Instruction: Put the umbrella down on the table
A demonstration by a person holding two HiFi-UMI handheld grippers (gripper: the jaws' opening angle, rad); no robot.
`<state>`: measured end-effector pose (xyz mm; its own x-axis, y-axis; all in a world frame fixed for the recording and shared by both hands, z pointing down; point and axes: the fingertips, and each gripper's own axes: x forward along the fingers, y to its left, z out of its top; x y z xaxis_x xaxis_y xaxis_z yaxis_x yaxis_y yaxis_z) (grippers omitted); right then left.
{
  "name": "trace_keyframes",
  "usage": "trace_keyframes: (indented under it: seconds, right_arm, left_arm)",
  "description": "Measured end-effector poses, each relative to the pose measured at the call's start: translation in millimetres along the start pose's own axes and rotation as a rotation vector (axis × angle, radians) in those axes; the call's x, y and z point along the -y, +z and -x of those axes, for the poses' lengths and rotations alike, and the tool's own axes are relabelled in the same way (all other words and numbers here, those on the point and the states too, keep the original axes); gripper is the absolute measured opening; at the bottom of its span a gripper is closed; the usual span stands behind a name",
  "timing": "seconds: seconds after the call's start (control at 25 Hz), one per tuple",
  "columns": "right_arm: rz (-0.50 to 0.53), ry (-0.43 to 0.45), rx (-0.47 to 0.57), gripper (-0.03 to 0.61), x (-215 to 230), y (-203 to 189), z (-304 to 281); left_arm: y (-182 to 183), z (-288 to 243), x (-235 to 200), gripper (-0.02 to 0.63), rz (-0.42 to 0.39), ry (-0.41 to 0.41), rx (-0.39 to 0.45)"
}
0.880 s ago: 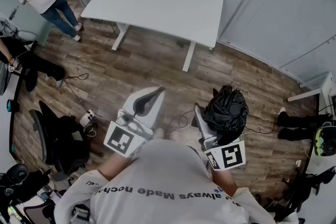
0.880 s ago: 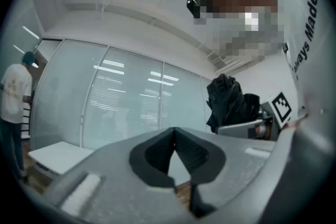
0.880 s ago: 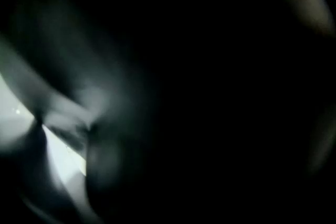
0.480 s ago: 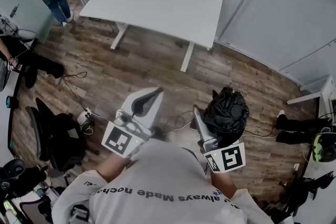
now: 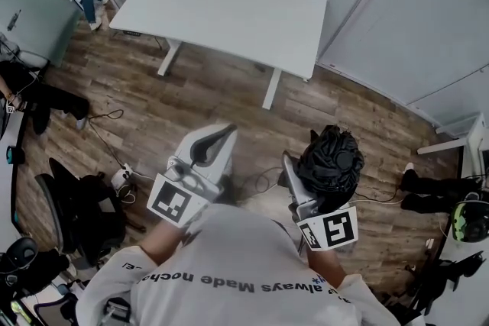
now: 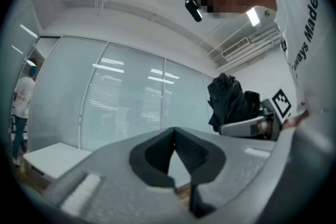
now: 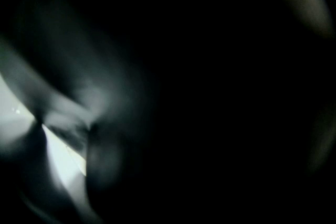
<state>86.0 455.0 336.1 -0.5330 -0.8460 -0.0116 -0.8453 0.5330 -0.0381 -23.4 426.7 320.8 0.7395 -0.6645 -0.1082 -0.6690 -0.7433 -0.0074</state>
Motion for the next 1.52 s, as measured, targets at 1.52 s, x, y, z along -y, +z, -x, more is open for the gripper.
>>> trace_keyframes:
  seconds: [1.52]
  right_arm:
    - [-0.039, -0.134, -0.012, 0.241, 194, -15, -391]
  left_arm:
    - [-47, -256, -353, 0.004, 0.063, -0.125, -0.017]
